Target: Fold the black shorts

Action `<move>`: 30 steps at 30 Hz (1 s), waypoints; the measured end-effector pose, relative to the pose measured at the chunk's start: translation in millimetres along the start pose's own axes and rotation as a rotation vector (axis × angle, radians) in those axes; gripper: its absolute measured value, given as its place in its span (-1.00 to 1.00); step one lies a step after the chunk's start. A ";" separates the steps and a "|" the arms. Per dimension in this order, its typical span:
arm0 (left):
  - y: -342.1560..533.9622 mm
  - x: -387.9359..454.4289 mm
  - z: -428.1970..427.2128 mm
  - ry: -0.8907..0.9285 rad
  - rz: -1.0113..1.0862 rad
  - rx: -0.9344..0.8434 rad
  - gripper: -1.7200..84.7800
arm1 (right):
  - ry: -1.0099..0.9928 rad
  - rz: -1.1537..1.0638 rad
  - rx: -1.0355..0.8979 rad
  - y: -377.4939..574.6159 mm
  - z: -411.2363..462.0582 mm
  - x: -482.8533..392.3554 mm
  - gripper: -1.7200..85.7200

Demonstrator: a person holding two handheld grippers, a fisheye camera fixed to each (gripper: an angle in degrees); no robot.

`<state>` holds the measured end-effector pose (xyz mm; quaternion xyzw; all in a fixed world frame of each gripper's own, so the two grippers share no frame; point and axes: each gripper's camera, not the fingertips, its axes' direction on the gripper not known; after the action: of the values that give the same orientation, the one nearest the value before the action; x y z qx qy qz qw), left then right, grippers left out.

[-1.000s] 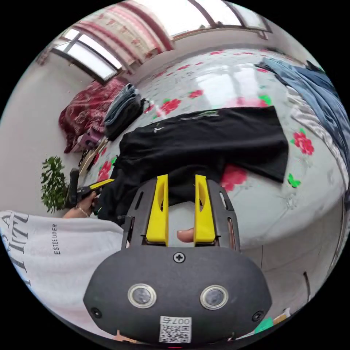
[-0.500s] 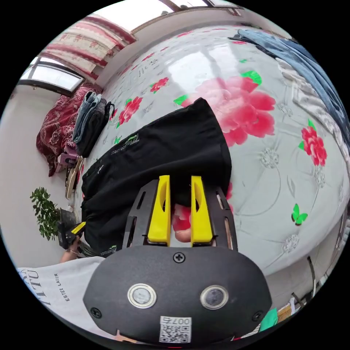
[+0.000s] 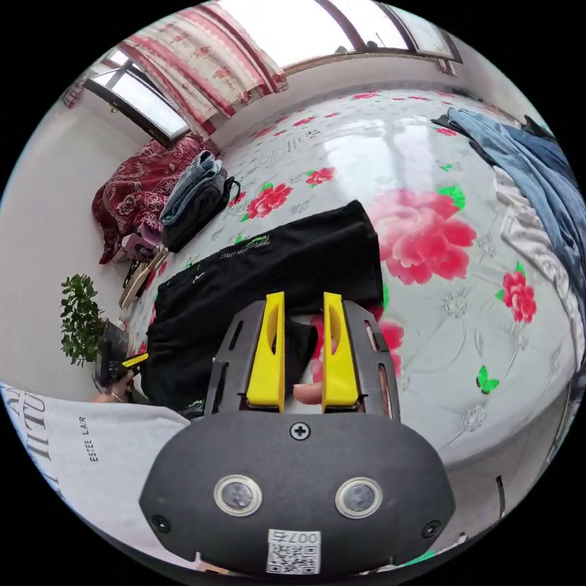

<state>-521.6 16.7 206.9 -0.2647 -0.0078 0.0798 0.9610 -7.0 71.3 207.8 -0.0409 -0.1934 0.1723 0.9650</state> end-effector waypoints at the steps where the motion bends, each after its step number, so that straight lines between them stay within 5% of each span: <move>1: 4.8 -11.4 -2.4 0.052 -0.028 0.014 -0.98 | -0.046 0.045 -0.033 18.8 0.9 10.5 -0.81; 10: 36.2 -47.3 -22.3 0.121 -0.053 0.074 -0.98 | -0.142 -0.023 -0.215 37.5 37.6 -27.7 -0.91; 19: 97.4 -103.9 -51.1 0.295 -0.114 0.144 -0.98 | -0.055 -0.200 -0.033 21.2 -121.9 -38.5 -0.92; 23: 122.6 -131.9 -66.8 0.316 -0.155 0.158 -0.98 | 0.088 -0.059 -0.042 43.4 -110.0 -4.7 -0.83; 30: 157.9 -181.6 -72.8 0.397 -0.207 0.147 -0.89 | 0.026 0.157 -0.052 98.2 -79.0 37.6 -0.80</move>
<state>-720.2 84.9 68.7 -0.2025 0.1602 -0.0725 0.9634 25.0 175.4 134.1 -0.0832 -0.1815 0.2417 0.9496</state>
